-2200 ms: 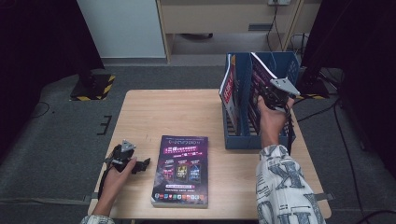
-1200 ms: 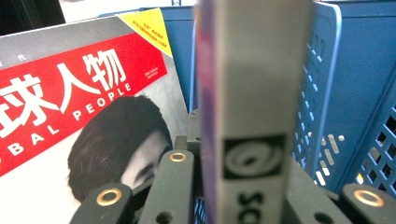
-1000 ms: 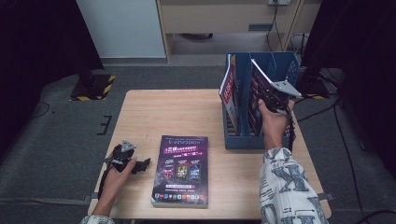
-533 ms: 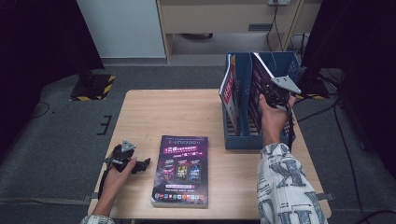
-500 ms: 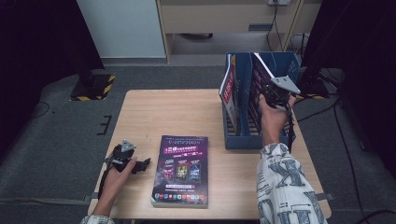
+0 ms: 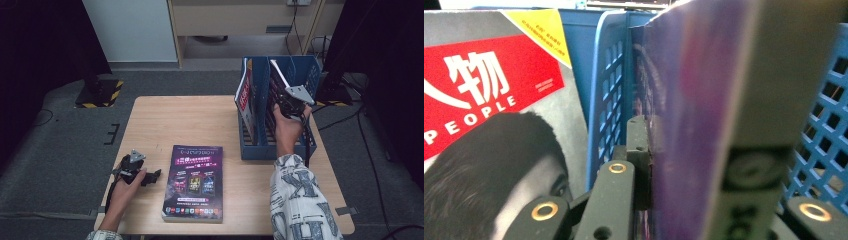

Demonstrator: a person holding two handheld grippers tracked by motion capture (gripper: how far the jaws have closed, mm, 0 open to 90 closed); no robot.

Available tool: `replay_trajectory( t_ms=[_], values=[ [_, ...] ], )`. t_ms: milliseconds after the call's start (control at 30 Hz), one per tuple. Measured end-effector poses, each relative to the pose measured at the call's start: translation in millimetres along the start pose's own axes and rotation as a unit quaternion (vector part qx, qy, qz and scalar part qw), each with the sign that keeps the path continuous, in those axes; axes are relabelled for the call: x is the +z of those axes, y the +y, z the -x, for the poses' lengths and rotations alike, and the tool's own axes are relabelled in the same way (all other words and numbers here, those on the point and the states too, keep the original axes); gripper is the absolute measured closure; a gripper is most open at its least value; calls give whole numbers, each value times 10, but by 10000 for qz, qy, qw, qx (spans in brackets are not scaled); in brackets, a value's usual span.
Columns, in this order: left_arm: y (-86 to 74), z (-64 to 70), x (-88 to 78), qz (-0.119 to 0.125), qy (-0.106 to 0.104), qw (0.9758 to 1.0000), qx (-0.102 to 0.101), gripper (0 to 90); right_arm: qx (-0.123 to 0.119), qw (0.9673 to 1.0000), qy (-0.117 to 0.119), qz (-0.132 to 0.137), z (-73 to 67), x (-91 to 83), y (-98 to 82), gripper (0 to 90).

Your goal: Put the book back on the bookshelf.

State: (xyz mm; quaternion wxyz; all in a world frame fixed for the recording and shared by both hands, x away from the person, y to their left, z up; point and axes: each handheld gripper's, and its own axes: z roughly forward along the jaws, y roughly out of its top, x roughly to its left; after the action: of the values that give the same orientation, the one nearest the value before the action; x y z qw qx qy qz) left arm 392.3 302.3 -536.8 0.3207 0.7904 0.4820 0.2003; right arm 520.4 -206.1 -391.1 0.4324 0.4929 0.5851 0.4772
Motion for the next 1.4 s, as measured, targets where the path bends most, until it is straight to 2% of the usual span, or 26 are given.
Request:
replay_trajectory(
  t_ms=[200, 267, 333, 367, 400, 467, 533, 567, 667, 700, 833, 867, 900, 933, 967, 1000, 1033, 1067, 1100, 1133, 1167, 1300, 1367, 1400],
  values=[
    [1, 1, -1, -4, 0, 10000, 0, 5, -46, 9995, 276, -120, -78, -55, -34, 796],
    [0, 1, 0, 1, 1, 10000, -1, 6, 34, 9994, 321, -121, -74, -53, -40, 785],
    [1, 1, -1, -5, 0, 10000, 0, 5, 37, 9994, 319, -115, -71, -52, -40, 797],
    [0, 1, 0, -1, 1, 10000, 1, 5, -100, 9996, 243, -125, -82, -41, -33, 819],
    [0, 1, 0, -1, 1, 10000, 1, 5, -100, 9996, 243, -125, -82, -41, -33, 819],
    [1, 0, 1, -1, -1, 10000, 3, 5, -299, 9994, 81, -125, -91, -38, -19, 824],
    [2, 0, 2, -1, -1, 10000, 5, 5, -301, 9995, 22, -105, -91, -40, -20, 825],
    [2, 0, 2, -2, -1, 10000, 7, 4, -296, 9995, -125, -32, -98, -42, -36, 825],
    [3, 0, 3, -2, -2, 10000, 8, 4, -260, 9996, -89, -11, -113, -19, -50, 824],
    [3, -1, 3, -2, -3, 10000, 10, 4, -325, 9995, -38, -49, -166, -9, -47, 822],
    [3, 0, 3, -2, -3, 10000, 11, 5, -292, 9995, 62, -111, -218, -7, -36, 792],
    [3, 0, 3, -4, -3, 10000, 11, 5, -271, 9995, 76, -117, -222, -8, -35, 769],
    [3, 0, 3, -4, -4, 10000, 10, 5, -116, 9998, 120, -132, -215, -21, -33, 632],
    [3, 0, 3, -4, -4, 10000, 10, 5, -27, 9998, 103, -141, -208, -35, -33, 587],
    [4, 0, 2, -5, -5, 10000, 11, 5, -27, 9998, 103, -141, -208, -35, -33, 587],
    [4, 0, 3, -5, -5, 10000, 12, 5, 194, 9994, 251, -153, -187, -65, -44, 472],
    [4, 0, 3, -4, -5, 10000, 11, 5, 251, 9989, 332, -193, -179, -86, -50, 427],
    [4, 0, 3, -4, -5, 10000, 11, 5, 251, 9989, 332, -193, -179, -86, -50, 427],
    [4, 0, 3, -4, -6, 10000, 13, 5, 211, 9989, 372, -209, -175, -157, -61, 372],
    [4, 0, 3, -4, -6, 10000, 13, 5, 211, 9989, 372, -209, -175, -157, -61, 372],
    [4, 0, 3, -4, -5, 10000, 11, 5, 275, 9984, 467, -161, -171, -232, -78, 327],
    [4, 0, 3, -5, -6, 10000, 12, 5, 240, 9976, 625, -190, -173, -342, -96, 277],
    [4, 0, 4, -2, -8, 10000, 9, 4, 267, 9959, 837, -201, -180, -470, -122, 231],
    [4, 0, 4, -2, -8, 10000, 9, 4, 276, 9956, 868, -240, -185, -495, -133, 221]
  ],
)
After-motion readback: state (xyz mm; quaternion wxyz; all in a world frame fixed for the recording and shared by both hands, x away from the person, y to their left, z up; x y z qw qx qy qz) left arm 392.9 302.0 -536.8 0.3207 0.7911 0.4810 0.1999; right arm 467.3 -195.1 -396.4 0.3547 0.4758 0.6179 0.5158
